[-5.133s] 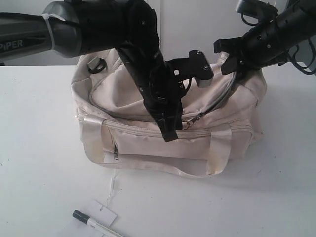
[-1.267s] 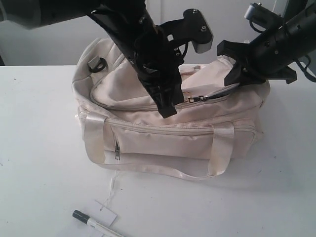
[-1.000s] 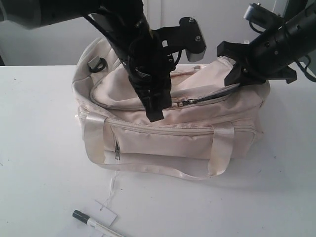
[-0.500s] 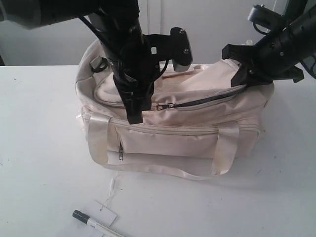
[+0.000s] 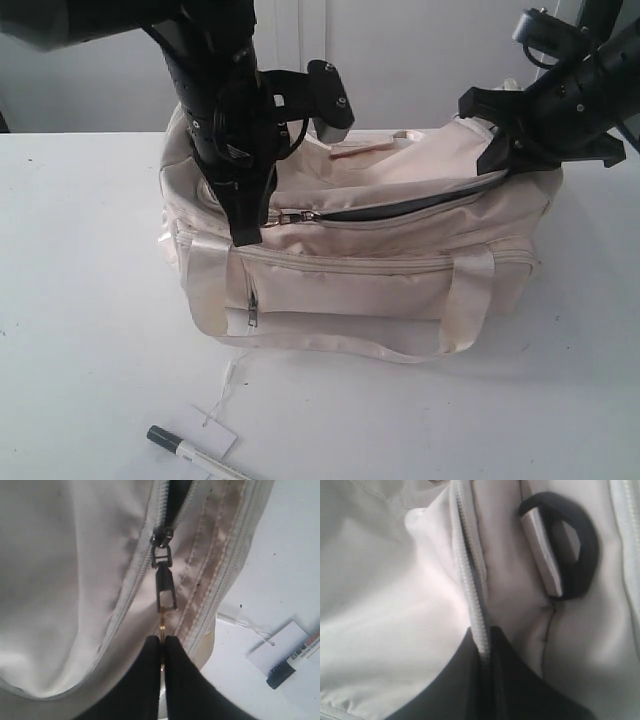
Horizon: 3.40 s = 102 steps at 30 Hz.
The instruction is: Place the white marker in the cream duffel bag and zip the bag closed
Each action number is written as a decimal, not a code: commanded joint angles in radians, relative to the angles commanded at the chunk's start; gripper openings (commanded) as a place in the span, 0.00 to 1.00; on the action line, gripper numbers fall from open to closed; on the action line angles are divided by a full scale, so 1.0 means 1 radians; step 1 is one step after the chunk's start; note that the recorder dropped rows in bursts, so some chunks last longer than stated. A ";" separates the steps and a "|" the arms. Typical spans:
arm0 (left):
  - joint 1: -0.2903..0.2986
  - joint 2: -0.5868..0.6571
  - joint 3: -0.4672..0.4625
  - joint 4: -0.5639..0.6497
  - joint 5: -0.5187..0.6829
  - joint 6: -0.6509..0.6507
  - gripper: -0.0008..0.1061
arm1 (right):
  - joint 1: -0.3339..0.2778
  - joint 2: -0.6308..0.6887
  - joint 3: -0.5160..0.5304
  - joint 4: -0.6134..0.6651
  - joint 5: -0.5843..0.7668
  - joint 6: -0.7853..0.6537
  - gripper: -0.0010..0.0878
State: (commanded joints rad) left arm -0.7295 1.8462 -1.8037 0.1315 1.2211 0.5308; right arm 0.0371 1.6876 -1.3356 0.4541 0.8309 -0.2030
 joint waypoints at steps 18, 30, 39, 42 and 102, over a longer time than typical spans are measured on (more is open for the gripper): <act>0.092 0.000 0.013 -0.020 0.000 -0.046 0.01 | 0.000 0.000 0.000 0.000 0.002 -0.002 0.01; 0.172 -0.020 0.059 -0.060 0.000 -0.114 0.01 | 0.000 0.000 0.000 0.000 0.002 -0.011 0.01; 0.172 -0.095 0.120 -0.065 0.000 -0.144 0.01 | 0.000 0.000 0.000 0.000 0.002 -0.018 0.01; 0.172 -0.130 0.167 -0.082 0.000 -0.159 0.01 | 0.000 0.000 0.000 0.000 0.002 -0.021 0.01; 0.170 -0.297 0.308 0.040 -0.151 -0.133 0.01 | 0.002 0.000 0.000 0.020 -0.010 -0.061 0.01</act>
State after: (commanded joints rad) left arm -0.5598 1.5494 -1.4953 0.1714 1.0704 0.3983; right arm 0.0393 1.6876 -1.3356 0.4743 0.8211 -0.2641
